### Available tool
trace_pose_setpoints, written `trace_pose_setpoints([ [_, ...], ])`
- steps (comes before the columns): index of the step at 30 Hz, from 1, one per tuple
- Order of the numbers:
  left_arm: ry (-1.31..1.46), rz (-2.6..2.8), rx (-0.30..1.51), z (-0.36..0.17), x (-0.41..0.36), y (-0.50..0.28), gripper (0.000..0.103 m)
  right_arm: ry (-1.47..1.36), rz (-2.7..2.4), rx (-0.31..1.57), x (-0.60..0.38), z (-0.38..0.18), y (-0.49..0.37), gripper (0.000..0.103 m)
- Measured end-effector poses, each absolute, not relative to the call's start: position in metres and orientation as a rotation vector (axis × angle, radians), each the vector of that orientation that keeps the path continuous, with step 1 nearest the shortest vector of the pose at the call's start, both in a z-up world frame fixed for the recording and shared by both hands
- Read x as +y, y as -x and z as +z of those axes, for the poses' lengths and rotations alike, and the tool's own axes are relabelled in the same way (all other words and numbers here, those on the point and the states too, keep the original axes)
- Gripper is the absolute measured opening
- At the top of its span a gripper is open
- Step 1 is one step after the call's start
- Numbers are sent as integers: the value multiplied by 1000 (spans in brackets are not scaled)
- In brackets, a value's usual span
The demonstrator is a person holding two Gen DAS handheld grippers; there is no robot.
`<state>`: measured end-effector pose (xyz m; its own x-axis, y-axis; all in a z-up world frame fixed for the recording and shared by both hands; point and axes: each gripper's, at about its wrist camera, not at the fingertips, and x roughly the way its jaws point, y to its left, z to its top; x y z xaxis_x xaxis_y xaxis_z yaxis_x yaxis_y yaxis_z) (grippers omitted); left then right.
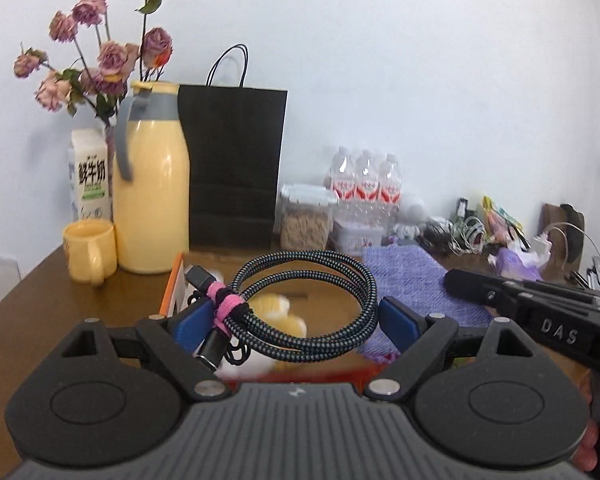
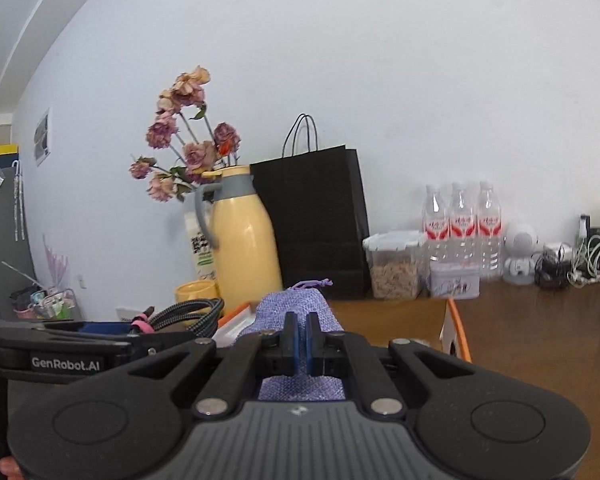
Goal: Organize objects
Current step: 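Carry the black cable with the left gripper over the box while the right gripper carries the pouch there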
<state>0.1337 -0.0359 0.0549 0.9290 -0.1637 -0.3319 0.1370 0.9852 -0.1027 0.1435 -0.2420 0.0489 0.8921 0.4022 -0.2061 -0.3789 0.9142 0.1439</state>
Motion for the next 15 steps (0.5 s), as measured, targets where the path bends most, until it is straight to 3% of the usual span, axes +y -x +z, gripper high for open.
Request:
trace_pose_setpoints([
  [15,47,7,433,19,-52,-241,90,-51,298,354,-229,0,-252,3],
])
